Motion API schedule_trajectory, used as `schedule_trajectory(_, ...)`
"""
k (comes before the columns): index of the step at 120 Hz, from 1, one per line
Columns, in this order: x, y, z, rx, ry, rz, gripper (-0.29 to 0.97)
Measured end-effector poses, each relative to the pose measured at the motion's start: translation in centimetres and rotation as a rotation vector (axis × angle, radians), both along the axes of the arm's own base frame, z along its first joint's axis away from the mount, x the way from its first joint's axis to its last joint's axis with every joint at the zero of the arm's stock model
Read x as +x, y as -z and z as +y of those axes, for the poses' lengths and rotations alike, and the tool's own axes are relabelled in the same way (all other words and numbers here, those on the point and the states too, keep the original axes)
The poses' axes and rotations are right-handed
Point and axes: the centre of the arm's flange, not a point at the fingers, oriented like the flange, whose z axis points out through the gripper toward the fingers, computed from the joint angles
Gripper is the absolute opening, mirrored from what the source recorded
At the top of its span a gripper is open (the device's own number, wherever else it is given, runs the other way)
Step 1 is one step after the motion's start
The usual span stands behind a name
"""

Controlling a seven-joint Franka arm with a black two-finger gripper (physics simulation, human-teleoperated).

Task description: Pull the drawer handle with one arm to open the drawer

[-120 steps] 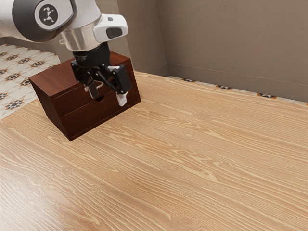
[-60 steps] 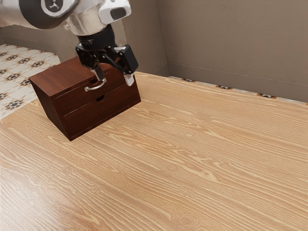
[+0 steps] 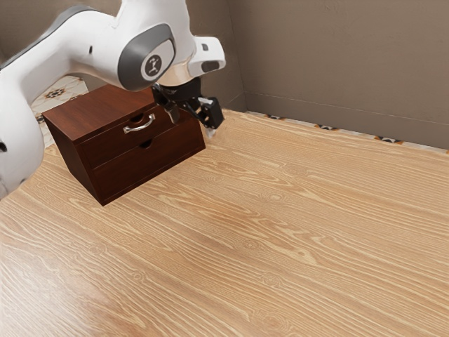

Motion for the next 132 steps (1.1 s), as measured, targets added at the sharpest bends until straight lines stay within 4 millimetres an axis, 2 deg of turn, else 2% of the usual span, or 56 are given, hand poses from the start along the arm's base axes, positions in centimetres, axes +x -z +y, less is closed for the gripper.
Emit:
schedule_trajectory(17, 1.2, 1.5, 2.4, 0.030, 0.024, -0.008, 0.68)
schedule_trajectory(33, 1.3, 1.9, 4.7, 0.046, 0.032, -0.015, 0.68)
schedule_trajectory(43, 1.4, 2.0, 5.4, 0.057, 0.043, -0.015, 0.68)
schedule_trajectory(56, 1.6, 3.3, 6.2, 0.082, 0.058, 0.006, 0.68)
schedule_trajectory(75, 2.2, 4.8, 8.7, 0.116, 0.056, 0.023, 0.68)
schedule_trajectory(94, 2.7, 5.2, 9.8, 0.133, 0.071, 0.017, 0.68)
schedule_trajectory(108, 3.1, 5.1, 11.2, 0.138, 0.070, 0.002, 0.68)
schedule_trajectory(120, 3.8, 5.3, 11.4, 0.147, 0.084, -0.005, 0.68)
schedule_trajectory(132, 3.8, 5.9, 13.4, 0.141, 0.074, -0.002, 0.68)
